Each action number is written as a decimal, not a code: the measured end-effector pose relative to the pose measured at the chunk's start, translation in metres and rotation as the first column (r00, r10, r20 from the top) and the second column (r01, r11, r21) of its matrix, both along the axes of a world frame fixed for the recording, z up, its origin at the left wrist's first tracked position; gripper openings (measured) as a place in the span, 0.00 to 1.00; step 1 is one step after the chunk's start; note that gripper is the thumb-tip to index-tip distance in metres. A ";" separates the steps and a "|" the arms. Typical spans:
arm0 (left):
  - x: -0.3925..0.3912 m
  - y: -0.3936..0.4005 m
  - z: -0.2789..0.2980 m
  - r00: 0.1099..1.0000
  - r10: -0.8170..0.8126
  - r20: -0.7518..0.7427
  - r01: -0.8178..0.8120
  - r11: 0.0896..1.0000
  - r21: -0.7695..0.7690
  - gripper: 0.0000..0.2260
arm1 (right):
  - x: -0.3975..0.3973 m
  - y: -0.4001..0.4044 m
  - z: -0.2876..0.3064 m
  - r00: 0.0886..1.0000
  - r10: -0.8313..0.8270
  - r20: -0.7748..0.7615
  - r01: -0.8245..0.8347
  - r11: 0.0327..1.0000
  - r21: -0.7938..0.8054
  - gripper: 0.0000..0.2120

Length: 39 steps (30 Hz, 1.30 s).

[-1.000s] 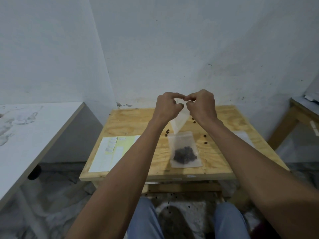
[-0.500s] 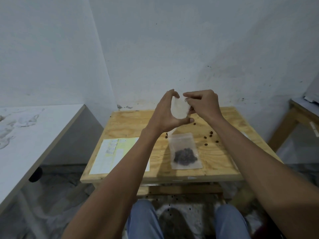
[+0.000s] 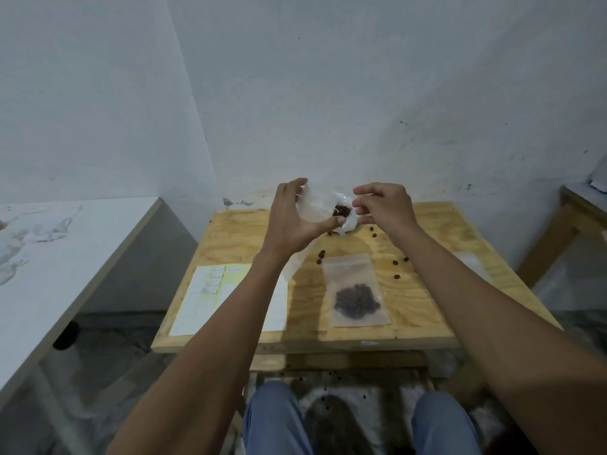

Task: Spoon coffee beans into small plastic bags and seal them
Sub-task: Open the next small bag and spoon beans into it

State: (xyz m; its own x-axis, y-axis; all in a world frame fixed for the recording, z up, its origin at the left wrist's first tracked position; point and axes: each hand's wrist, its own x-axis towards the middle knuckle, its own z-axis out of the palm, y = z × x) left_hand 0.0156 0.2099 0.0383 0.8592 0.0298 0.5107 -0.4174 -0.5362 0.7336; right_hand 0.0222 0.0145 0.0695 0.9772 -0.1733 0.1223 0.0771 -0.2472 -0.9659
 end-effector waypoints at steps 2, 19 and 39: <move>0.002 0.005 -0.005 1.000 0.010 -0.026 -0.009 1.000 0.010 0.49 | 0.007 -0.003 -0.018 0.998 -0.060 -0.021 0.058 0.996 -0.070 0.09; 0.044 0.006 -0.043 0.989 0.052 -0.138 -0.040 0.995 0.089 0.48 | 0.044 0.026 -0.098 1.000 -0.016 0.011 0.017 0.999 -0.047 0.13; 0.071 -0.012 -0.063 0.980 0.032 -0.198 0.023 0.962 0.271 0.49 | 0.096 0.018 -0.081 0.914 -0.399 -0.078 0.407 0.896 0.180 0.09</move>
State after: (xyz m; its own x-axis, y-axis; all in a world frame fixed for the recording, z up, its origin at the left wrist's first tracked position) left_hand 0.0862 0.1978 -0.0243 0.9443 -0.0818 0.3187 -0.2751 -0.7277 0.6284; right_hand 0.1183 0.0323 -0.0117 0.8220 -0.5693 0.0123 -0.0285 -0.0627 -0.9976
